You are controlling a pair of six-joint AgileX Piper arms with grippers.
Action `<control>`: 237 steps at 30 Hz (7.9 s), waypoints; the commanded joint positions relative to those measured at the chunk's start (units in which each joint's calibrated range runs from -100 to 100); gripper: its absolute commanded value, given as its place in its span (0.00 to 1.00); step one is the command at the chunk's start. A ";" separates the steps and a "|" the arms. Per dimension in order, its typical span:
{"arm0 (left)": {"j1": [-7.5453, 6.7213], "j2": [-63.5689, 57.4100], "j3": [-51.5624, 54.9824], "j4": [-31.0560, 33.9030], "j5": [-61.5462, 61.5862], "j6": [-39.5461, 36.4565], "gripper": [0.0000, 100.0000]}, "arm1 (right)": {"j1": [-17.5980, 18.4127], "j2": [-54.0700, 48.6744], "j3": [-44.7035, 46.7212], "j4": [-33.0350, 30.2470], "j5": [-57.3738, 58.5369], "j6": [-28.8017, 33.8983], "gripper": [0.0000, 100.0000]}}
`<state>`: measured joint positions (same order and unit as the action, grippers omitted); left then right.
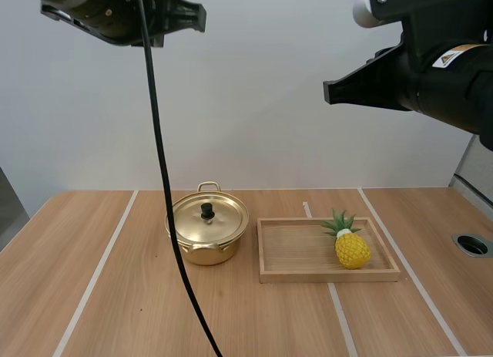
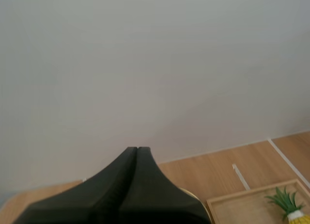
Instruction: Open the pot, put the pineapple inside, and close it
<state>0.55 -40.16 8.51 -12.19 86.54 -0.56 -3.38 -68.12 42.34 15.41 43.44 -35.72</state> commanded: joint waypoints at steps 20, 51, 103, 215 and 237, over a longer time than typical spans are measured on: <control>-0.10 2.61 -0.40 -1.69 9.79 4.64 0.64 | -0.21 -0.26 -0.59 -1.18 2.17 0.32 0.00; -0.10 5.27 21.20 -14.31 -2.78 15.82 1.00 | -0.21 -0.26 -0.59 -2.87 3.59 0.32 0.00; -0.10 31.63 32.18 -21.90 -25.33 29.26 1.00 | -0.21 -0.26 -0.59 -2.87 12.01 0.32 0.00; -0.10 -16.30 16.47 -15.69 -68.73 26.12 0.00 | -0.21 1.43 -0.59 -7.83 28.15 2.90 0.00; -0.10 -16.30 16.47 -9.34 -67.80 26.12 0.00 | -0.21 15.14 -0.59 -16.61 28.85 8.09 1.00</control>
<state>0.55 -56.08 25.39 -21.27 19.86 25.79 -3.38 -55.25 42.22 -0.56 72.31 -28.44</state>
